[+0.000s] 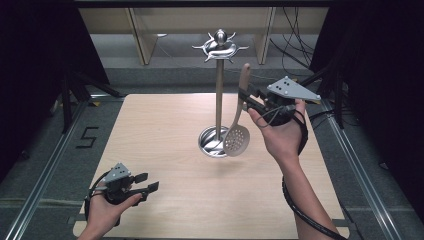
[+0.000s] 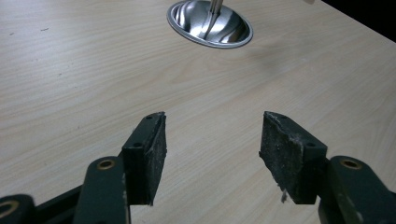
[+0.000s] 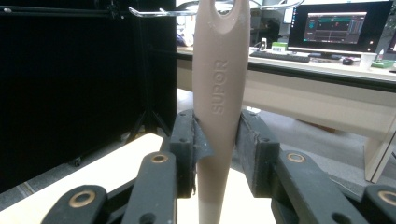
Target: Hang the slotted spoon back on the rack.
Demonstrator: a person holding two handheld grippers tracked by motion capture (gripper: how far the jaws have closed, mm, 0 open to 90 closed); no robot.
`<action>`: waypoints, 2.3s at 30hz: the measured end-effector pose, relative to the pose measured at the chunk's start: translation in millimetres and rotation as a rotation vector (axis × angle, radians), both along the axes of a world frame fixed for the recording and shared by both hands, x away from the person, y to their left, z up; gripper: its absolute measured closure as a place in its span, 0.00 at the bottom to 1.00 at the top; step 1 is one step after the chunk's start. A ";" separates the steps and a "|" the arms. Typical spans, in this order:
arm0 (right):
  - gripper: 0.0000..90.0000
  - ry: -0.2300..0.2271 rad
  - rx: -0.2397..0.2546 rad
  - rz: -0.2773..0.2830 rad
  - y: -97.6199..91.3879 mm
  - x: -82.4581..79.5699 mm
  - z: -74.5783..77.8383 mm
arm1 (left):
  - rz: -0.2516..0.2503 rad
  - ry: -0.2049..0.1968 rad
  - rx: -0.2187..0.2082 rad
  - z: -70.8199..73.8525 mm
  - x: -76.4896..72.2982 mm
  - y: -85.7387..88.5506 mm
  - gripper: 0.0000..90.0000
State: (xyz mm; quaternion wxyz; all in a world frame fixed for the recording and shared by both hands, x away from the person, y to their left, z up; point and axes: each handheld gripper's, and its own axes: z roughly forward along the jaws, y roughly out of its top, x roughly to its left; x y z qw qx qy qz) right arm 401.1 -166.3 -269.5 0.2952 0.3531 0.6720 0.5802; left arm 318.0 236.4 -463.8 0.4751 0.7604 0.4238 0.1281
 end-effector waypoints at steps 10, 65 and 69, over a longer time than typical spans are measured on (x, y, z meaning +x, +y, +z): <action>0.77 0.001 -0.025 -0.004 8.5 6.4 1.4 | -0.015 0.002 0.002 -0.2 -0.2 -0.9 0.45; 0.67 0.035 -0.058 -0.006 31.0 32.1 4.9 | -0.012 -0.006 0.001 1.1 -0.9 -1.0 0.45; 0.57 0.032 -0.086 -0.022 27.6 26.8 1.3 | -0.019 -0.008 0.002 0.7 -0.1 -1.0 0.45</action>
